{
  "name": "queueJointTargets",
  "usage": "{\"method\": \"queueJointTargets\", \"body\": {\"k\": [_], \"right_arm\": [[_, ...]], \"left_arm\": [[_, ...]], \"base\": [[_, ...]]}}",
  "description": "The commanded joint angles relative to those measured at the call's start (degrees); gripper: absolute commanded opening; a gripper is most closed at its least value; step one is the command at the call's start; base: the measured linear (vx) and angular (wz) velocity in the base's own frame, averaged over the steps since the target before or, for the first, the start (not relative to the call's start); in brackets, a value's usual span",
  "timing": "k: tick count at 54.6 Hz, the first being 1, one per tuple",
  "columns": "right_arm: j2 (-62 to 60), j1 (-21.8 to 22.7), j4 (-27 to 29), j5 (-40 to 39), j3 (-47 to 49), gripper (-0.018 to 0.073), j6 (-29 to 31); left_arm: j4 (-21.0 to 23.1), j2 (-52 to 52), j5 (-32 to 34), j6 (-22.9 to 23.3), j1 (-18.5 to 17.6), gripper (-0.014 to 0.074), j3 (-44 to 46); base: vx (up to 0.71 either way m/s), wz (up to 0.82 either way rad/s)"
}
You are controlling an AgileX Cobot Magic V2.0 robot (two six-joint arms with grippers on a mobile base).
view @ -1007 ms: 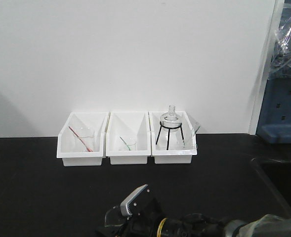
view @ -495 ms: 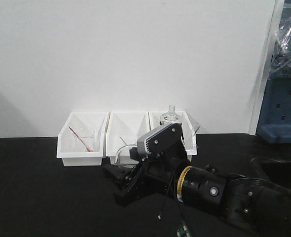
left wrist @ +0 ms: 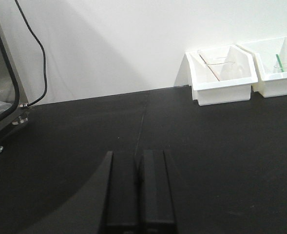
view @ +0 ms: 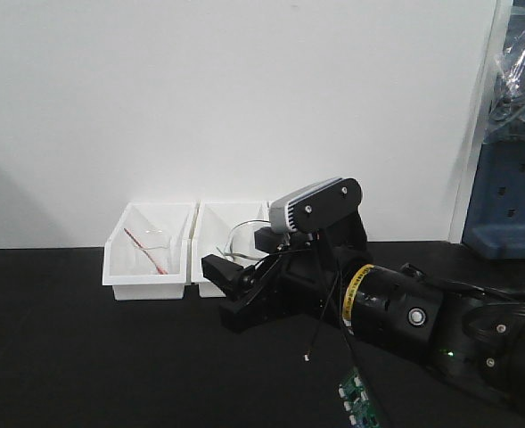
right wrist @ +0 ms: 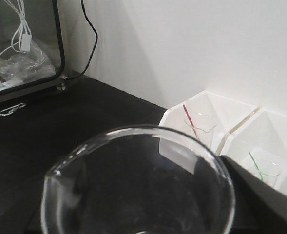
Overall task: Pick beaker and place in left cabinet
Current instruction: 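Hold the beaker raised in the right gripper while the base turns away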
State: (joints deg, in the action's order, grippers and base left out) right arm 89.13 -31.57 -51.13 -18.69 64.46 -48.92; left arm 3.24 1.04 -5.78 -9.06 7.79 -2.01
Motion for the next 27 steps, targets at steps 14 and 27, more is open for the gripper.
{"method": "queueJointTargets", "body": {"k": [14,27], "right_arm": [[-2.5,0.2,0.6,-2.8,2.2,0.0201,-0.1],[-2.5,0.2,0.6,-2.8,2.2,0.0201,0.0]], "left_arm": [[0.3,0.7,4.7,0.1,0.0,-0.0006,1.0],[0.3,0.7,4.7,0.1,0.0,-0.0006,1.0]], "base": [[0.00,0.00],[0.00,0.00]]}}
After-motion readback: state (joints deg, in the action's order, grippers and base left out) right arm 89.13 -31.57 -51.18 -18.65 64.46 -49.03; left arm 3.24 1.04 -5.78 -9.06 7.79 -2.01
